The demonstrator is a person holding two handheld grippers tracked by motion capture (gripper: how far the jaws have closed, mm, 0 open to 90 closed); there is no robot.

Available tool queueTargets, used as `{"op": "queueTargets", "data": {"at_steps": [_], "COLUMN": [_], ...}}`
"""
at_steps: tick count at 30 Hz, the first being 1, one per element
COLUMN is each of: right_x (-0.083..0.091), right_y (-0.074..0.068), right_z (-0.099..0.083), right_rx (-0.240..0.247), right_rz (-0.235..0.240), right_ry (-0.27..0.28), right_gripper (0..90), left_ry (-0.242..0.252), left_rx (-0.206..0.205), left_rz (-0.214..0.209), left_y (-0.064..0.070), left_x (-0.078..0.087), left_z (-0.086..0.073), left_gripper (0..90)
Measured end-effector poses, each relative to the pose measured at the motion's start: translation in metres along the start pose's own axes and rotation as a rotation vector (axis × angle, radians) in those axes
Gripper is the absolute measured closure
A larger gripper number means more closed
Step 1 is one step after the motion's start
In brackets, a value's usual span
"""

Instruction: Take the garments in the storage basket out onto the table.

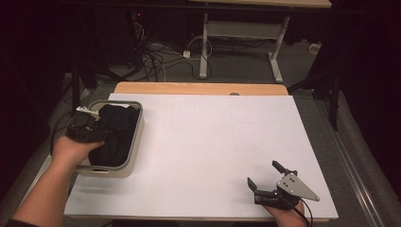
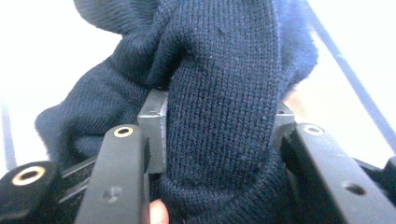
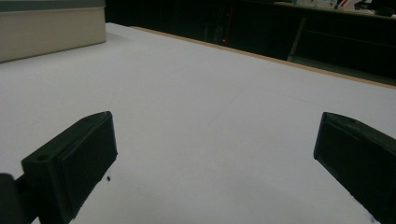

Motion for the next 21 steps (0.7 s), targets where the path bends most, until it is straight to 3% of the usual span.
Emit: {"op": "queueTargets", "data": {"at_steps": [4, 7, 9, 15, 16, 17, 19, 21], "right_x": [0.000, -0.001, -0.001, 0.000, 0.000, -0.001, -0.001, 0.000], "right_y": [-0.001, -0.001, -0.001, 0.000, 0.000, 0.000, -0.001, 0.000], "right_z": [0.001, 0.000, 0.000, 0.000, -0.001, -0.001, -0.001, -0.001], "right_rx": [0.005, 0.002, 0.001, -0.002, -0.004, -0.003, -0.001, -0.002], "right_rz": [0.002, 0.001, 0.001, -0.001, -0.001, 0.002, 0.002, 0.000], "right_ry": [0.003, -0.002, -0.001, 0.000, -0.002, -0.008, -0.006, -0.003], "right_gripper": [0.0, 0.0, 0.0, 0.0, 0.0, 0.0, 0.0, 0.0], "left_ry": [-0.026, -0.040, -0.026, -0.055, -0.049, -0.048, -0.042, -0.035], "left_rx": [-0.031, -0.068, -0.059, -0.035, -0.030, -0.029, -0.026, -0.016], "left_rz": [-0.051, -0.029, -0.025, -0.028, -0.021, -0.008, 0.047, 0.073], "left_y": [0.015, 0.023, 0.023, 0.017, 0.017, 0.016, 0.014, 0.009], "left_x": [-0.004, -0.011, -0.010, 0.005, 0.007, 0.010, 0.013, 0.014], "left_z": [-0.007, -0.009, -0.009, 0.002, 0.005, 0.009, 0.016, 0.021], "left_gripper": [55.0, 54.9, 54.0, 22.3, 22.3, 12.1, 1.6, 0.0]}}
Point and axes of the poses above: each handheld gripper's, and its own axes: x roughly backward along the jaws, z roughly out of its top, y roughly to its right, the point moved 1 cm from there along -x, roughly forward along the jaws, and after that the axes turned 10 degrees about -z, right-handed, at the moved point
